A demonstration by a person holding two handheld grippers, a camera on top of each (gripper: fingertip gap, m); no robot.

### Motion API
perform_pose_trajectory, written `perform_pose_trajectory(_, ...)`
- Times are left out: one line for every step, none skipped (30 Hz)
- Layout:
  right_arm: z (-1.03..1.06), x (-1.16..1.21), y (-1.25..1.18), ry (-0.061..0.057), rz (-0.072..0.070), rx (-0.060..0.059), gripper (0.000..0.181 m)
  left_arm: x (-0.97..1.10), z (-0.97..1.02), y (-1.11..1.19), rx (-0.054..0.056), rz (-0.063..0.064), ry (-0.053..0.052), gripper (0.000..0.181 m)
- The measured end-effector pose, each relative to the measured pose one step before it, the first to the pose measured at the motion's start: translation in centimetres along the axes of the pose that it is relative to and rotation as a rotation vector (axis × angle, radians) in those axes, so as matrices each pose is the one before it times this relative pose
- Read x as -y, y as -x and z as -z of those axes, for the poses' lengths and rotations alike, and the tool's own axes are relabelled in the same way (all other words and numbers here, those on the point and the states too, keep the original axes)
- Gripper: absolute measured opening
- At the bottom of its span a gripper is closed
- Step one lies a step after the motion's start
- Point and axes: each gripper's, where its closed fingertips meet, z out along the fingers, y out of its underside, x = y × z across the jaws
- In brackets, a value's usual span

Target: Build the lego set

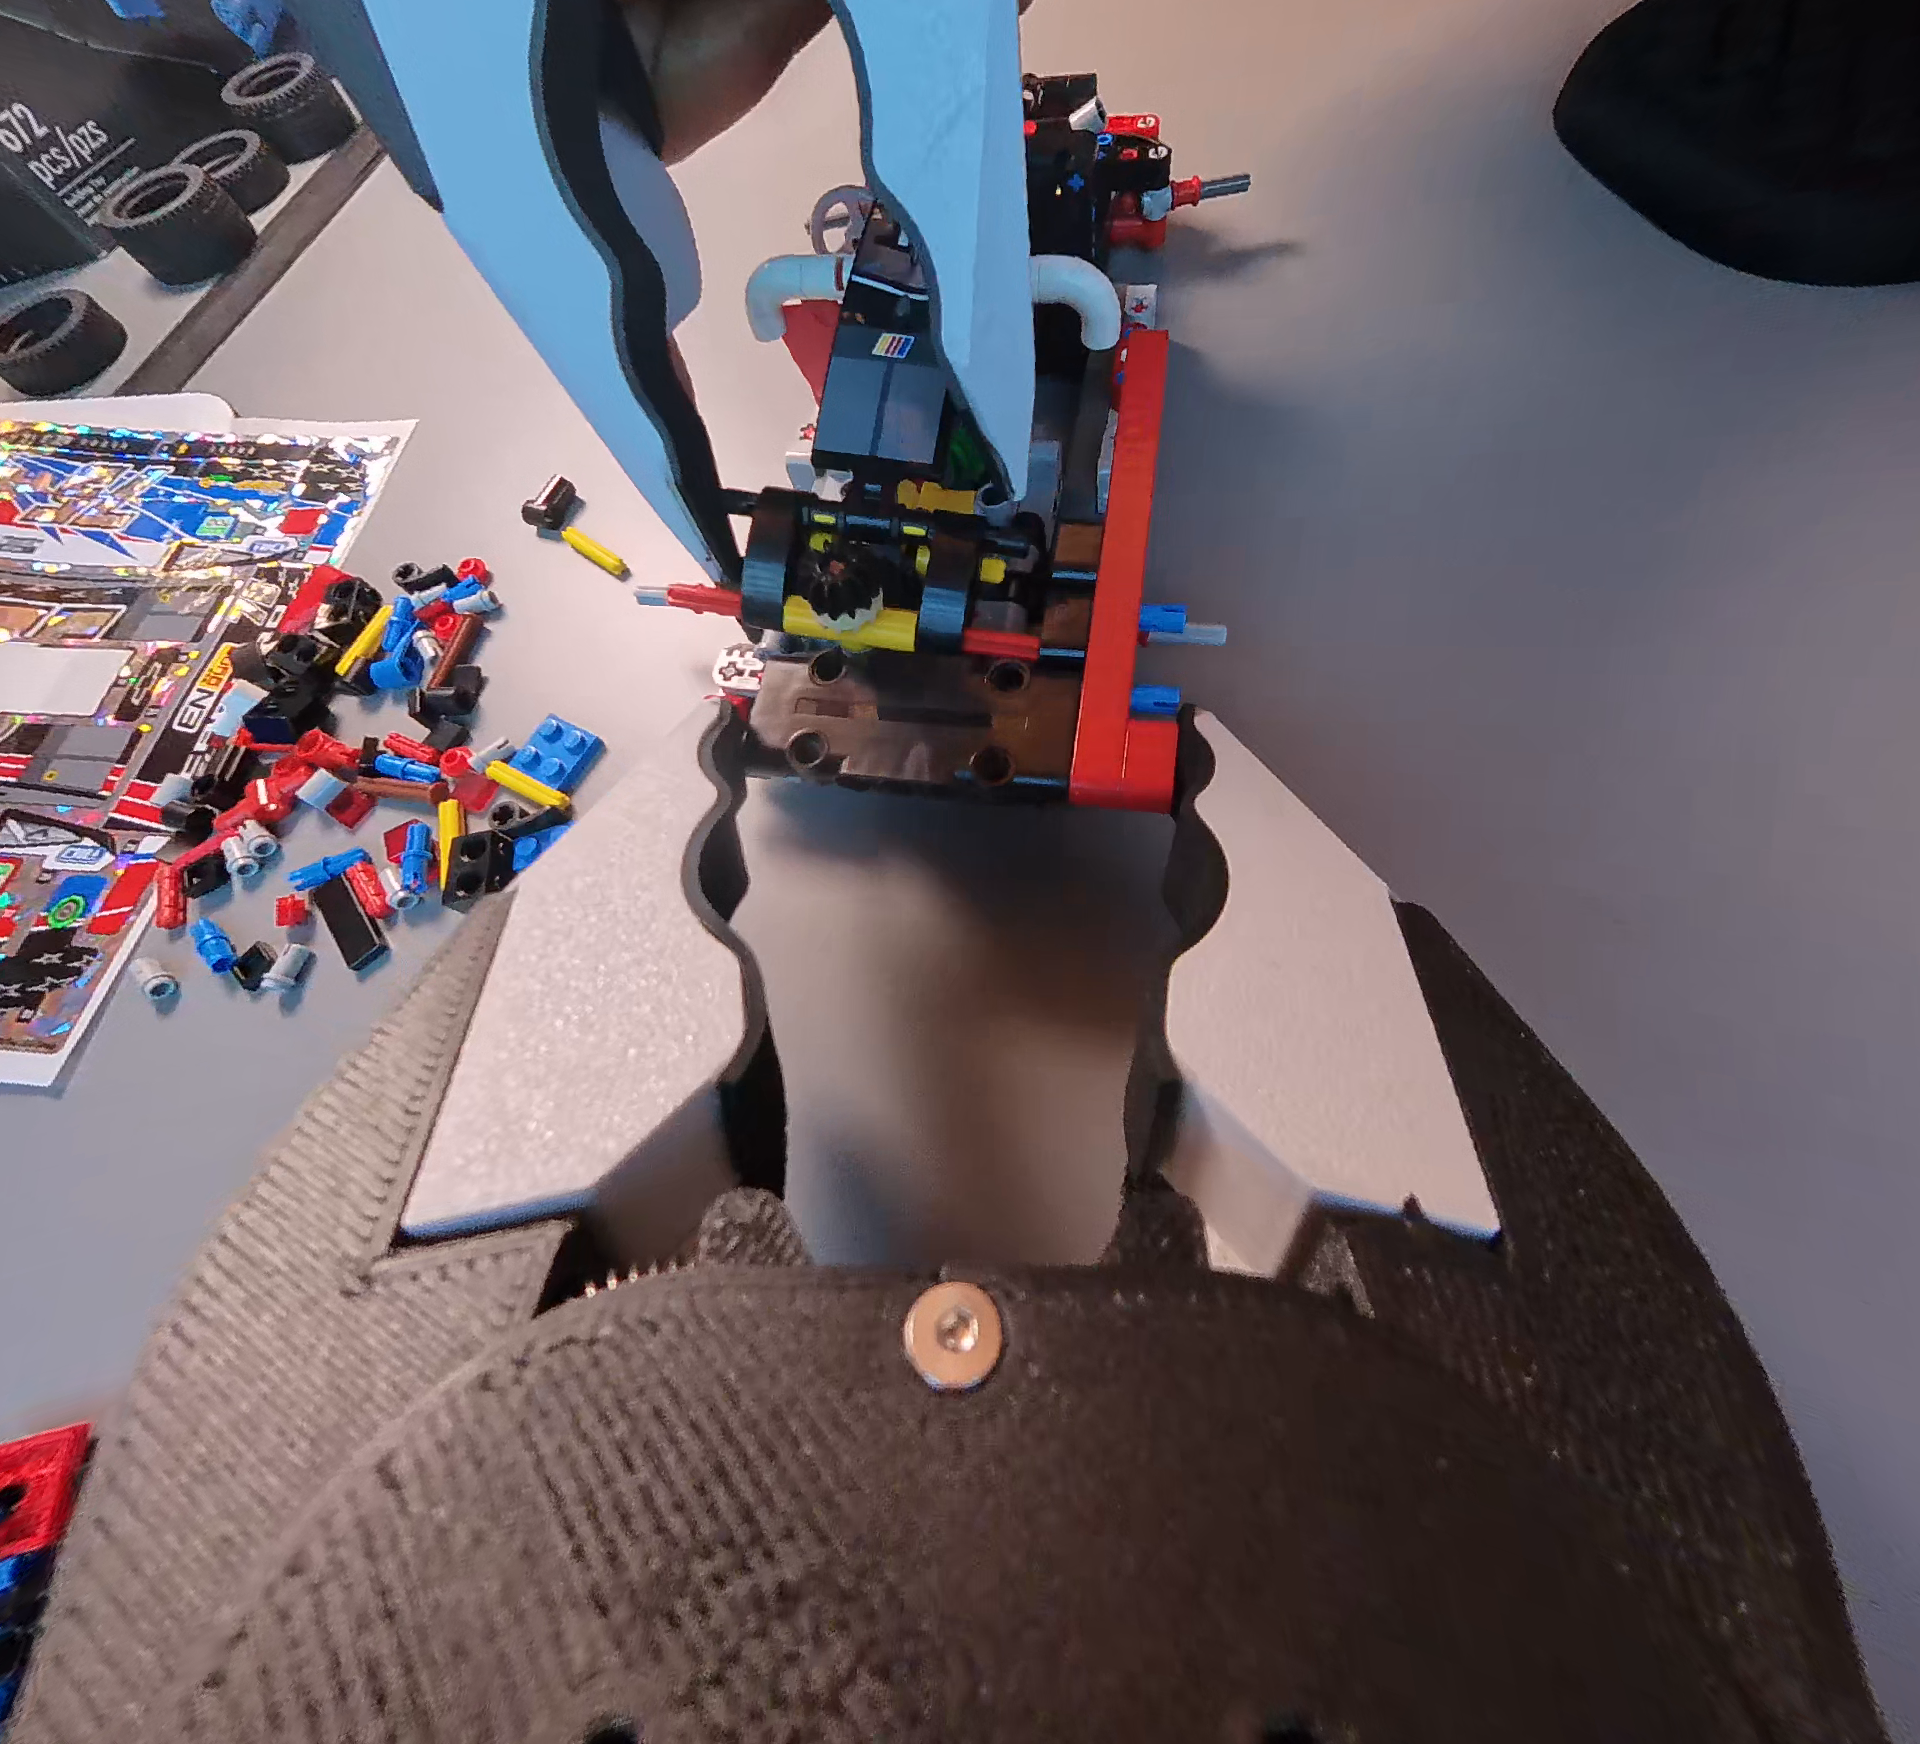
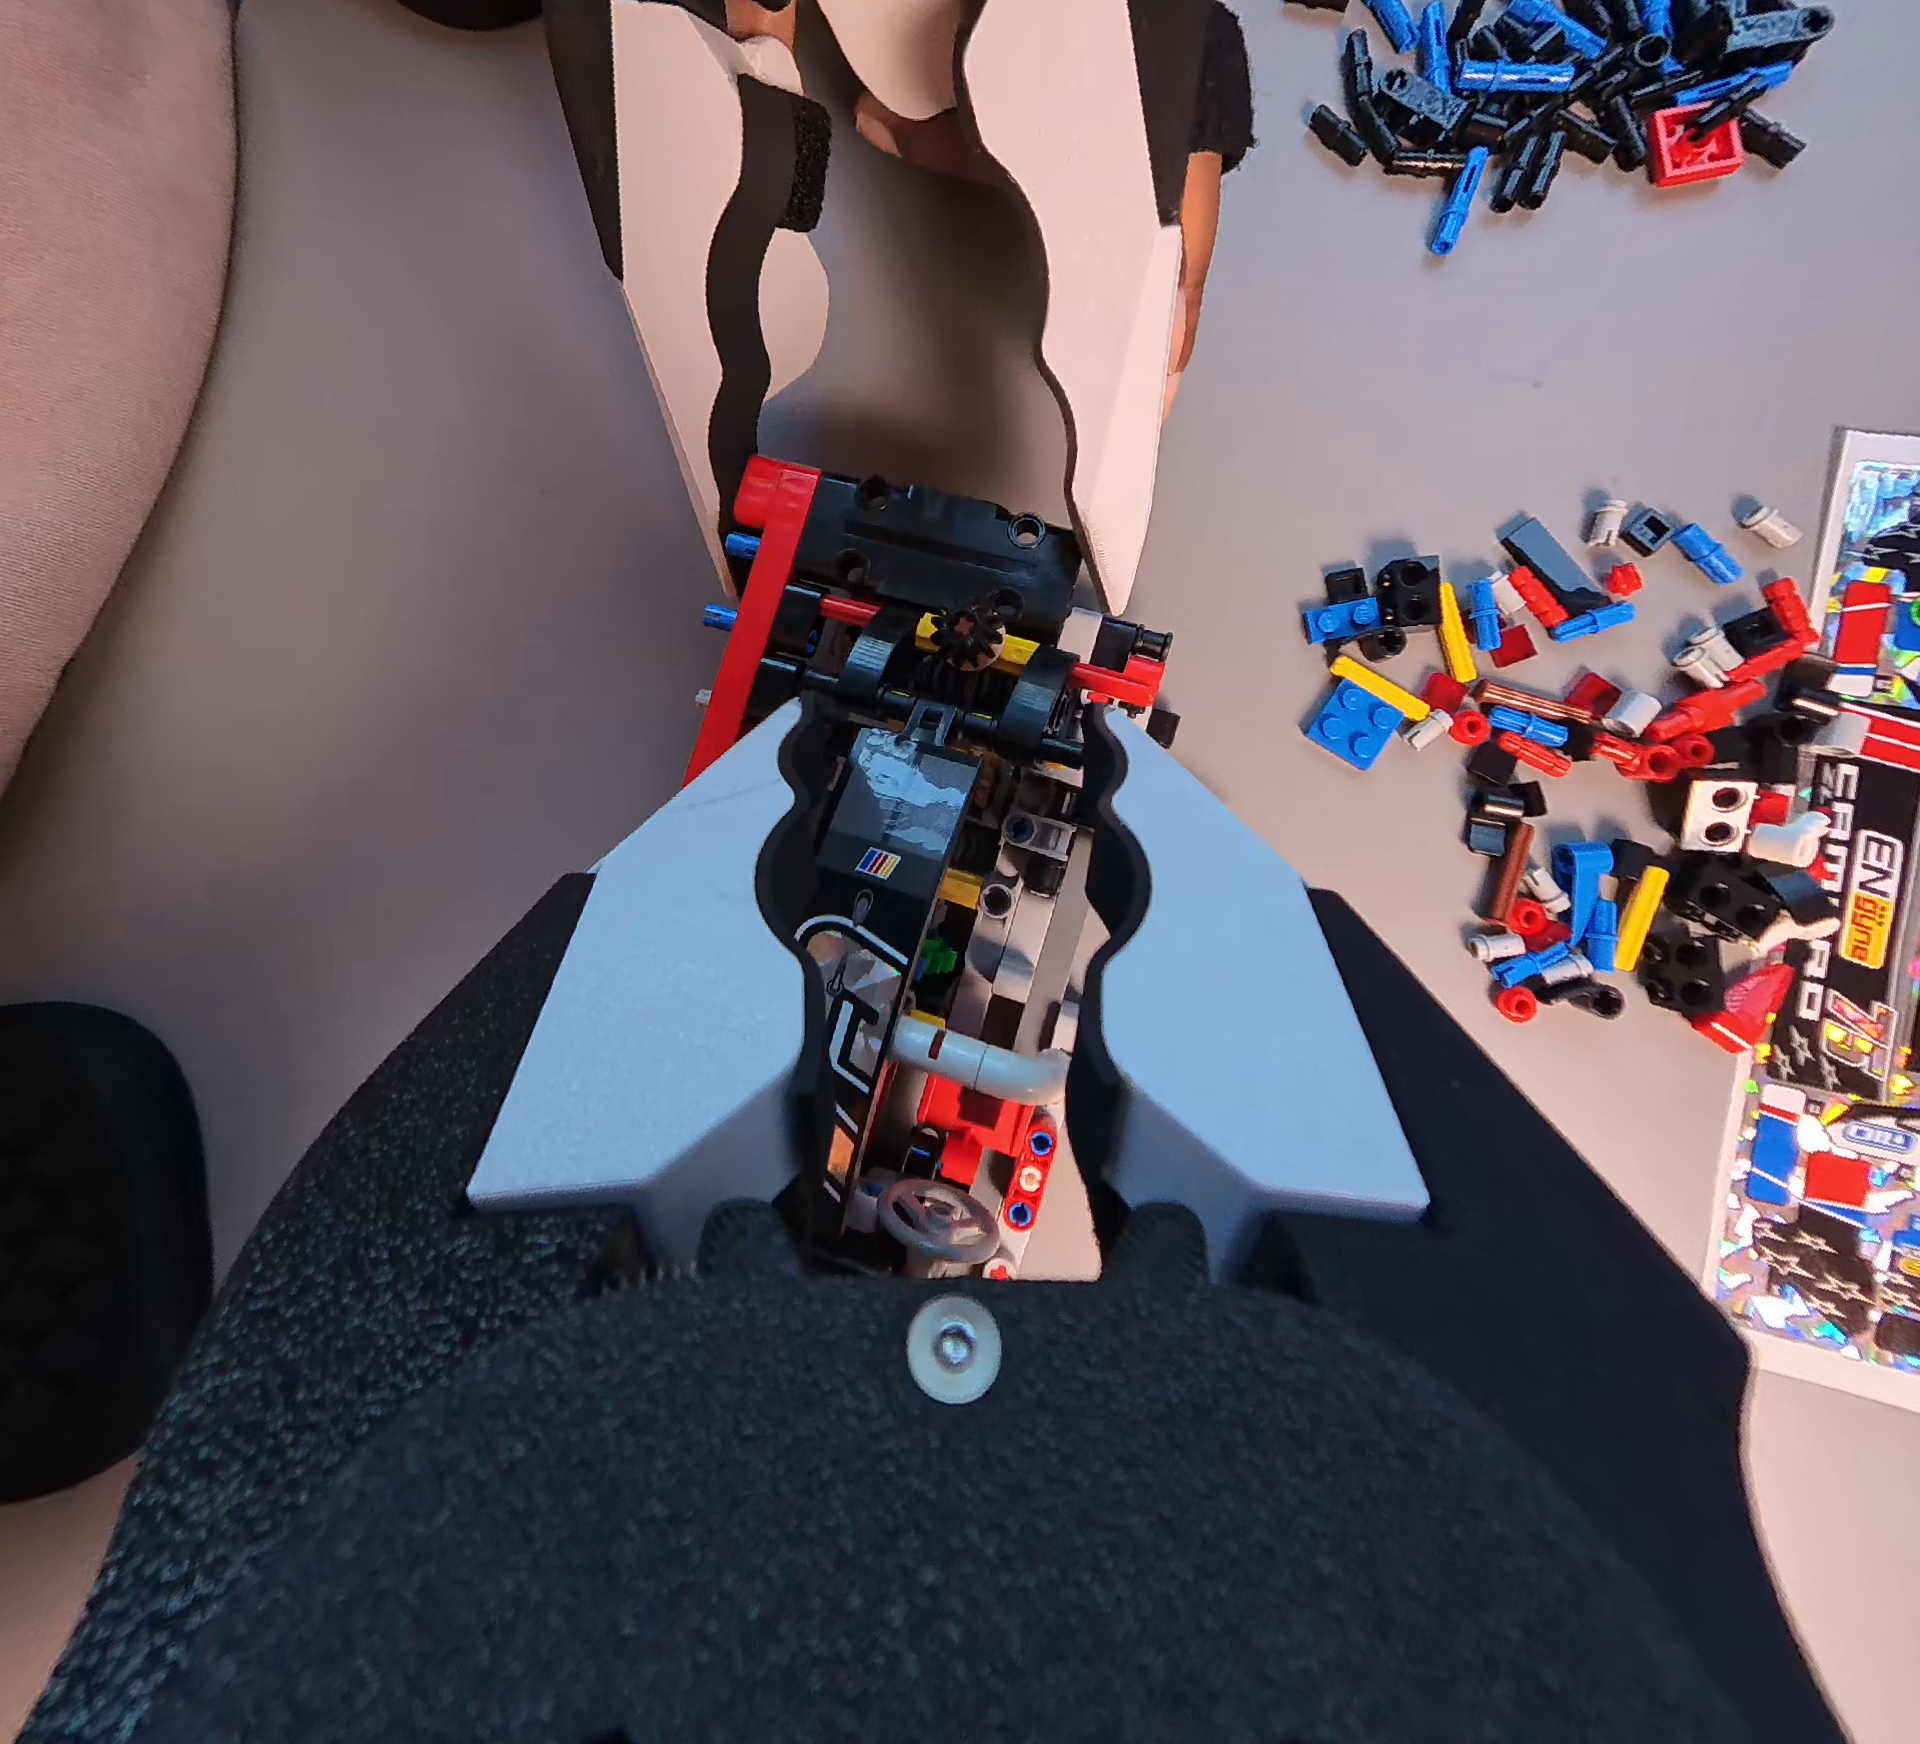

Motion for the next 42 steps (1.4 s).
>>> perform_pose_trajectory(-0.011,0.011,0.014,-0.0037,0.0006,0.0054,0.048,-0.034,-0.043,0.004,-0.0053,0.0032,0.0032,0.081)
perform_pose_trajectory(0.009,0.019,0.018,-0.0038,0.0005,0.0061,0.048,-0.016,-0.030,0.000,-0.0051,0.0002,0.0011,0.081)
perform_pose_trajectory(-0.002,-0.009,0.010,-0.0009,-0.0001,0.0061,0.048,-0.014,-0.021,-0.011,-0.0061,0.0017,0.0014,0.081)
perform_pose_trajectory(-0.011,-0.001,0.003,0.0013,0.0016,0.0034,0.049,-0.033,-0.012,0.006,-0.0080,0.0064,0.0017,0.081)
perform_pose_trajectory(0.002,-0.049,0.011,0.0058,0.0031,0.0015,0.049,-0.034,0.027,-0.002,-0.0089,0.0065,0.0008,0.081)
perform_pose_trajectory(-0.005,-0.026,-0.002,0.0055,0.0042,-0.0006,0.048,-0.013,0.044,0.008,-0.0075,0.0070,-0.0010,0.081)
perform_pose_trajectory(-0.005,-0.036,0.002,0.0047,0.0015,-0.0009,0.048,-0.004,0.023,0.004,-0.0044,0.0051,-0.0010,0.081)
perform_pose_trajectory(-0.003,-0.008,0.005,0.0020,0.0003,-0.0008,0.048,-0.037,-0.006,0.004,0.0011,-0.0013,0.0020,0.081)
perform_pose_trajectory(0.011,0.006,-0.011,-0.0013,0.0004,-0.0010,0.048,-0.044,-0.019,0.030,0.0052,-0.0029,0.0039,0.081)
perform_pose_trajectory(0.023,-0.006,-0.010,-0.0035,-0.0038,0.0005,0.048,-0.038,-0.033,0.028,0.0044,-0.0011,0.0029,0.081)
perform_pose_trajectory(0.010,-0.001,0.010,-0.0043,-0.0047,0.0016,0.048,-0.001,0.005,0.007,-0.0016,0.0044,0.0003,0.081)
perform_pose_trajectory(0.004,-0.002,-0.019,-0.0038,-0.0058,0.0015,0.048,-0.011,0.008,0.014,-0.0028,0.0052,-0.0003,0.081)
perform_pose_trajectory(0.001,-0.010,-0.002,-0.0022,-0.0055,0.0013,0.048,-0.006,-0.003,0.014,-0.0004,0.0017,0.0005,0.081)
perform_pose_trajectory(0.004,-0.012,-0.010,0.0012,-0.0014,-0.0020,0.048,-0.035,-0.017,0.017,0.0039,-0.0011,0.0027,0.081)
perform_pose_trajectory(0.009,-0.015,0.001,0.0031,0.0034,-0.0048,0.048,-0.035,-0.022,0.019,0.0069,-0.0054,0.0027,0.081)
perform_pose_trajectory(0.000,-0.011,0.006,0.0043,0.0034,-0.0057,0.048,-0.027,-0.007,-0.001,0.0053,-0.0044,0.0021,0.081)
perform_pose_trajectory(-0.016,-0.015,-0.002,0.0041,0.0016,-0.0049,0.048,-0.015,-0.003,0.001,0.0021,0.0000,0.0009,0.081)
perform_pose_trajectory(-0.005,-0.017,0.002,0.0030,-0.0003,-0.0034,0.048,-0.012,-0.003,0.017,0.0012,0.0017,0.0001,0.081)
perform_pose_trajectory(0.010,-0.028,-0.032,0.0027,-0.0006,-0.0037,0.048,-0.018,-0.017,0.049,0.0036,0.0009,0.0016,0.081)
perform_pose_trajectory(0.024,-0.028,-0.019,0.0017,-0.0014,-0.0036,0.048,-0.028,-0.034,0.039,0.0062,-0.0024,0.0022,0.081)
perform_pose_trajectory(0.021,-0.025,-0.001,0.0008,-0.0001,-0.0030,0.048,0.001,0.011,0.015,0.0087,-0.0078,0.0003,0.081)
perform_pose_trajectory(0.000,0.023,0.057,-0.0010,0.0007,-0.0008,0.048,0.061,0.066,-0.082,0.0100,-0.0168,-0.0052,0.081)
perform_pose_trajectory(-0.077,0.072,0.191,-0.0027,-0.0033,0.0075,0.047,0.151,0.151,-0.212,0.0076,-0.0304,-0.0140,0.081)
perform_pose_trajectory(-0.141,0.122,0.241,-0.0040,-0.0069,0.0063,0.047,0.114,0.220,-0.177,0.0117,-0.0350,-0.0144,0.081)
perform_pose_trajectory(-0.059,0.213,0.097,-0.0089,-0.0045,-0.0038,0.047,-0.017,0.217,-0.079,0.0135,-0.0265,-0.0063,0.081)
perform_pose_trajectory(-0.002,0.235,0.016,-0.0135,0.0056,-0.0123,0.047,0.009,0.245,-0.092,0.0072,-0.0216,-0.0085,0.081)
perform_pose_trajectory(0.067,0.243,-0.151,-0.0163,0.0063,-0.0203,0.047,0.045,0.251,-0.137,0.0035,-0.0252,-0.0119,0.080)
perform_pose_trajectory(0.161,0.095,-0.220,-0.0101,0.0033,-0.0209,0.046,0.013,0.225,-0.038,0.0147,-0.0366,-0.0078,0.080)
perform_pose_trajectory(0.312,0.112,-0.125,-0.0114,-0.0029,-0.0148,0.047,-0.248,0.111,-0.141,0.0092,-0.0313,0.0116,0.080)
perform_pose_trajectory(0.497,0.293,0.061,-0.0225,-0.0052,-0.0082,0.048,-0.254,0.138,-0.114,0.0143,-0.0270,0.0094,0.080)
perform_pose_trajectory(0.609,0.401,0.131,-0.0271,-0.0030,-0.0143,0.048,-0.082,0.239,-0.148,0.0151,-0.0261,-0.0019,0.080)
perform_pose_trajectory(0.625,0.307,0.168,-0.0192,0.0026,-0.0238,0.049,0.134,0.326,-0.170,0.0136,-0.0221,-0.0116,0.080)
perform_pose_trajectory(0.606,0.155,0.117,-0.0077,0.0080,-0.0395,0.050,0.174,0.356,-0.211,0.0109,-0.0225,-0.0097,0.080)
perform_pose_trajectory(0.636,0.208,0.333,-0.0148,0.0120,-0.0369,0.050,0.165,0.381,-0.138,0.0181,-0.0323,-0.0032,0.080)
perform_pose_trajectory(0.638,0.292,0.581,-0.0236,0.0031,-0.0293,0.049,0.296,0.501,0.087,0.0396,-0.0505,-0.0045,0.080)
perform_pose_trajectory(0.582,0.243,0.742,-0.0206,-0.0001,-0.0280,0.049,0.548,0.606,0.098,0.0424,-0.0584,-0.0106,0.080)
perform_pose_trajectory(0.499,0.150,1.028,-0.0163,0.0075,-0.0215,0.047,0.702,0.636,0.186,0.0490,-0.0551,-0.0114,0.080)
perform_pose_trajectory(0.414,0.262,1.452,-0.0280,0.0079,-0.0028,0.046,0.782,0.634,0.188,0.0483,-0.0558,-0.0138,0.080)
perform_pose_trajectory(0.262,0.286,1.491,-0.0326,-0.0025,0.0009,0.044,0.746,0.570,0.265,0.0524,-0.0579,-0.0102,0.080)
perform_pose_trajectory(0.089,0.098,1.284,-0.0252,-0.0080,-0.0047,0.043,0.753,0.475,0.220,0.0476,-0.0613,-0.0102,0.080)
perform_pose_trajectory(-0.064,-0.108,1.033,-0.0177,-0.0113,-0.0097,0.042,0.771,0.370,0.234,0.0434,-0.0565,-0.0115,0.080)
perform_pose_trajectory(-0.167,-0.265,0.910,-0.0151,-0.0143,-0.0031,0.042,0.753,0.241,0.194,0.0349,-0.0470,-0.0124,0.079)
